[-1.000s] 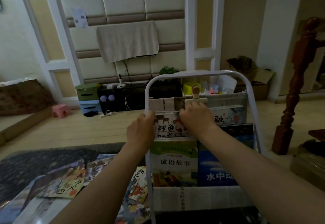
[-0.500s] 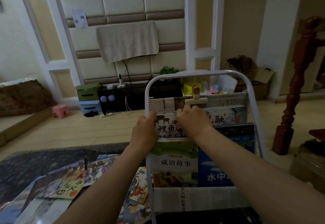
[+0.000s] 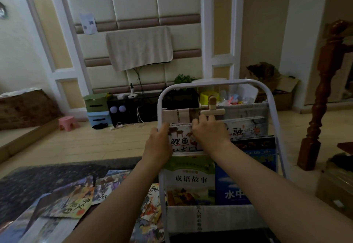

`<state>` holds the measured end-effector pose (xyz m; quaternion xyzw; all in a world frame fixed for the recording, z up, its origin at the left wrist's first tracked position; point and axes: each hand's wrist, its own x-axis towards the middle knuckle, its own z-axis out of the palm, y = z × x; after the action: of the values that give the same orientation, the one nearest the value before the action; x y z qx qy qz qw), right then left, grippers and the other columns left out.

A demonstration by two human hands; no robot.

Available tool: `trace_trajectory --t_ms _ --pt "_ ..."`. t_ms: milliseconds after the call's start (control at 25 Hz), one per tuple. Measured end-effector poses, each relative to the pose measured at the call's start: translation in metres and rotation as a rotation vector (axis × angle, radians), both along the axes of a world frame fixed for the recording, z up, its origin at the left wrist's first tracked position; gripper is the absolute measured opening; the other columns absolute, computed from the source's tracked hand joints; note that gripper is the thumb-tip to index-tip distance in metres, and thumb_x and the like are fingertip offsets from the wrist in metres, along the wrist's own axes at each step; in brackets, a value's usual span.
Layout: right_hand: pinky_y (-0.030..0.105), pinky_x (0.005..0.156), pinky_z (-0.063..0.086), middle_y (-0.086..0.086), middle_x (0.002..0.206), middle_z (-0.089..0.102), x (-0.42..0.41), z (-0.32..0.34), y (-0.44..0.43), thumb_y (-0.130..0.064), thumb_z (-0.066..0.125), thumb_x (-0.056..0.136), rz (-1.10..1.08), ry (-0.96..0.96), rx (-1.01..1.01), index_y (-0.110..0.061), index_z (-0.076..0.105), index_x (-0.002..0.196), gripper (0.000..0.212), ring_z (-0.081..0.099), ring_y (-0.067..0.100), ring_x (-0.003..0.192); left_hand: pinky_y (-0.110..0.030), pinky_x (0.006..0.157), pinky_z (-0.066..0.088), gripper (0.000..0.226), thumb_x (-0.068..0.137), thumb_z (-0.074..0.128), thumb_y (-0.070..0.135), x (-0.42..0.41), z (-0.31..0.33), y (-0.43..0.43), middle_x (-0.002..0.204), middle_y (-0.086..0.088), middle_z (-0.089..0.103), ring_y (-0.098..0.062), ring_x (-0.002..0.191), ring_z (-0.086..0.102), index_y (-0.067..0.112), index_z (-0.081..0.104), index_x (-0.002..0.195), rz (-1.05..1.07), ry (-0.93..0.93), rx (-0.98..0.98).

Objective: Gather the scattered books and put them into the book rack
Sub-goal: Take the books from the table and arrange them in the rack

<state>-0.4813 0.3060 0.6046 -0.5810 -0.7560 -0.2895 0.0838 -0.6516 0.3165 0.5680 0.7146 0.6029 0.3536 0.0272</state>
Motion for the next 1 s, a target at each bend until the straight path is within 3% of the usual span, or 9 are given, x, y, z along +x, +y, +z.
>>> trace_trajectory --t_ms 120,240,480,680,800,880,1000 --pt "0.040 0.078 0.050 0.017 0.124 0.054 -0.001 0.000 -0.006 -0.016 0.059 0.092 -0.034 0.085 -0.014 -0.009 0.052 0.117 0.026 0.054 0.035 0.111 -0.033 0.078 0.054 0.051 0.095 0.056 0.023 -0.009 0.002 -0.007 0.111 -0.007 0.045 -0.027 0.100 0.056 0.029 0.033 0.141 -0.063 -0.014 0.000" --pt "0.043 0.085 0.049 0.015 0.120 0.056 -0.013 0.005 -0.016 -0.020 0.054 0.091 0.001 0.195 0.052 -0.012 0.055 0.112 0.023 0.053 0.033 0.109 -0.029 0.077 0.045 0.059 0.096 0.056 0.034 -0.024 0.007 -0.018 0.120 -0.010 0.048 -0.024 0.101 0.053 0.031 0.028 0.147 -0.063 -0.003 0.008" --pt "0.038 0.073 0.052 0.013 0.105 0.063 -0.085 0.016 -0.044 -0.022 0.050 0.094 0.278 0.388 0.109 -0.008 0.058 0.117 0.029 0.061 0.030 0.092 -0.043 0.089 0.052 0.059 0.094 0.056 0.039 -0.076 0.011 -0.045 0.134 -0.011 0.050 -0.026 0.109 0.056 0.033 0.030 0.146 -0.004 -0.023 0.091" --pt "0.041 0.079 0.052 0.013 0.117 0.057 -0.160 -0.011 -0.058 -0.023 0.044 0.097 0.404 0.540 -0.173 -0.008 0.048 0.129 0.036 0.059 0.032 0.101 -0.042 0.089 0.052 0.053 0.092 0.060 0.034 -0.142 -0.010 -0.078 0.127 -0.009 0.051 -0.026 0.106 0.056 0.026 0.042 0.141 0.084 -0.085 0.073" --pt "0.037 0.072 0.043 0.016 0.116 0.055 -0.198 -0.048 -0.057 -0.023 0.043 0.097 0.423 0.588 -0.311 -0.006 0.047 0.127 0.034 0.054 0.034 0.095 -0.041 0.087 0.050 0.051 0.094 0.058 0.033 -0.187 -0.040 -0.109 0.126 -0.011 0.047 -0.030 0.101 0.056 0.025 0.042 0.142 0.188 -0.088 -0.056" --pt "0.035 0.068 0.036 0.017 0.110 0.055 -0.219 -0.075 -0.060 -0.023 0.044 0.100 0.395 0.593 -0.397 -0.006 0.047 0.119 0.027 0.049 0.032 0.085 -0.041 0.088 0.048 0.052 0.096 0.055 0.034 -0.216 -0.065 -0.125 0.133 -0.012 0.044 -0.031 0.108 0.054 0.024 0.040 0.144 0.232 -0.083 -0.151" --pt "0.035 0.068 0.037 0.018 0.117 0.056 -0.246 -0.112 -0.060 -0.024 0.045 0.101 0.340 0.583 -0.559 -0.004 0.046 0.127 0.033 0.049 0.031 0.084 -0.042 0.094 0.045 0.054 0.097 0.055 0.032 -0.249 -0.105 -0.139 0.145 -0.012 0.039 -0.032 0.123 0.047 0.023 0.037 0.147 0.281 -0.092 -0.251"
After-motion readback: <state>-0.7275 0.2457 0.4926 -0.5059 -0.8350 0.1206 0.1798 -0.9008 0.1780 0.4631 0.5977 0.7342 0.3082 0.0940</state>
